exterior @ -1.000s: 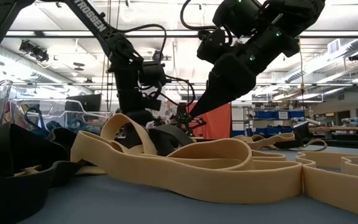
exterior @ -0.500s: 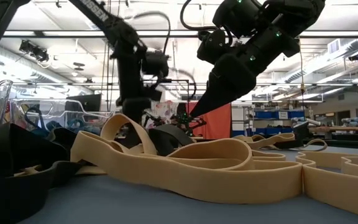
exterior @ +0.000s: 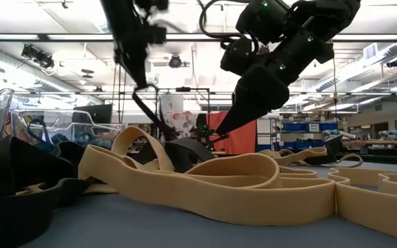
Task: Sort rubber bands into baskets
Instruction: Put the black rubber band into the bottom left transparent bin
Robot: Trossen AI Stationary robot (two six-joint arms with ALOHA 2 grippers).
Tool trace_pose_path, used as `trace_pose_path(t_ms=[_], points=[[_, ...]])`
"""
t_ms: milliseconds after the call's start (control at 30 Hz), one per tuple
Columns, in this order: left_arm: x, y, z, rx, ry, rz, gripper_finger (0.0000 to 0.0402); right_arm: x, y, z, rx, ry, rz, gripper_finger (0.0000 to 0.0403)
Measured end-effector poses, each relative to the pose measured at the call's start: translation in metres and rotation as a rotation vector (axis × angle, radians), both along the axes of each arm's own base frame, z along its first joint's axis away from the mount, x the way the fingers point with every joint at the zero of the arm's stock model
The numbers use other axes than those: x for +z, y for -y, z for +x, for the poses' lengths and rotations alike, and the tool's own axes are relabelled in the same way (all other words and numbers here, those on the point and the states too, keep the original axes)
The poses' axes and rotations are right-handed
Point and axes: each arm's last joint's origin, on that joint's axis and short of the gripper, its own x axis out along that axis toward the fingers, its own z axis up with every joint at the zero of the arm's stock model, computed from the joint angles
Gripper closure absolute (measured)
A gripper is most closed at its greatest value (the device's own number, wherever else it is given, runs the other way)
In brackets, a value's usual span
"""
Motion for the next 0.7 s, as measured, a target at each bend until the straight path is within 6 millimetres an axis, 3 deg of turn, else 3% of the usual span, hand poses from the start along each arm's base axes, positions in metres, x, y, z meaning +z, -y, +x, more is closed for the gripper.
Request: trace_pose_path(t_ms=[333, 600, 700], points=[[0.042, 0.057, -0.036, -0.059, 0.194, -0.034, 0.0399, 0.002, 0.0, 0.002, -0.001, 0.022, 0.001, 0.0229], [0.047, 0.066, -0.042, -0.05, 0.231, -0.022, 0.0398, 0.002, 0.0, 0.002, -0.011, 0.031, 0.012, 0.0229], [0.038, 0.066, -0.036, -0.044, 0.214, -0.019, 0.0398, 0.002, 0.0, 0.002, -0.011, 0.032, 0.012, 0.0229]])
